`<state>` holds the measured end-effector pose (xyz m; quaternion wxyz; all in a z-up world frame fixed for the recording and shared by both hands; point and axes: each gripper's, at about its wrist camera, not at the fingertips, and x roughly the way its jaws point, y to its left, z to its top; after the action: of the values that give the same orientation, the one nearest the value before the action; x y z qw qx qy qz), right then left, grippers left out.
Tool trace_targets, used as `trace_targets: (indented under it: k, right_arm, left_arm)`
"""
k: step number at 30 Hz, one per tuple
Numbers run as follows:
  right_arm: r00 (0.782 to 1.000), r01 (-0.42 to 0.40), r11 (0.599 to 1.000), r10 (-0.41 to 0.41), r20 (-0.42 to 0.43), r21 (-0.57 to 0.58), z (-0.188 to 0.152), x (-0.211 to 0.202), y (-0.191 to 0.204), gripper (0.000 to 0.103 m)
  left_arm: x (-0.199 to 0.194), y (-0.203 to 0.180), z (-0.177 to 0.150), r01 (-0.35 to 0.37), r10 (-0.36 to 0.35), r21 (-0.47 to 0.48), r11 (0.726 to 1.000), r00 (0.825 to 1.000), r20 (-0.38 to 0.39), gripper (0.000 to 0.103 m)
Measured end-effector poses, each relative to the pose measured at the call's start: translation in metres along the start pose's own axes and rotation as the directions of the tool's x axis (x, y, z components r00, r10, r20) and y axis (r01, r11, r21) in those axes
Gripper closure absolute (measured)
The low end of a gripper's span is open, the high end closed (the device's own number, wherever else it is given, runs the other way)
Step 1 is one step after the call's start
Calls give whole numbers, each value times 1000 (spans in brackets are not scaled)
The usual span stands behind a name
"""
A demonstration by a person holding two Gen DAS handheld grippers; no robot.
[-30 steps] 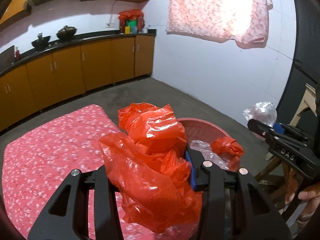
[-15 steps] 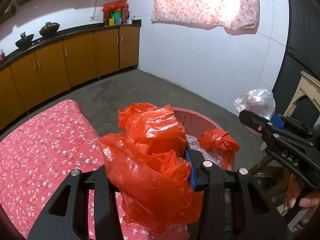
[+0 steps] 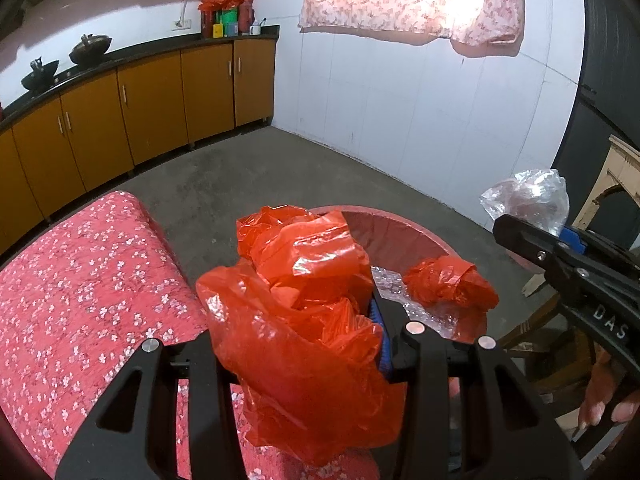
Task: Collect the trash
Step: 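Carry the clear bag and orange bag in both grippers over the basket, then open both grippers to drop the clear and orange bags into the basket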
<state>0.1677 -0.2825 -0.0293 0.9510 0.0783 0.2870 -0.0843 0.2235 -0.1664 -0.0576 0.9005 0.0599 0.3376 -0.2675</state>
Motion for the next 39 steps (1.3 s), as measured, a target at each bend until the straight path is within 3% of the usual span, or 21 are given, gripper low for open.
trace_targets:
  k: [24,33,39]
  right_arm:
    - [999,-37,998,36,8,48,6,17,-7,64]
    - [997,-74,993,71,29,93,11,17,-9,44]
    - [997,-73,993,69,44,96,12,14,-8,36]
  left_arm:
    - [28,-1,3,27,-27,4,1000,999,-38,59]
    - [34,2,0,29,-29,-1,1000,998,-53,41]
    - [33,8,-2,16,-17,-14,1000,998,-56,38]
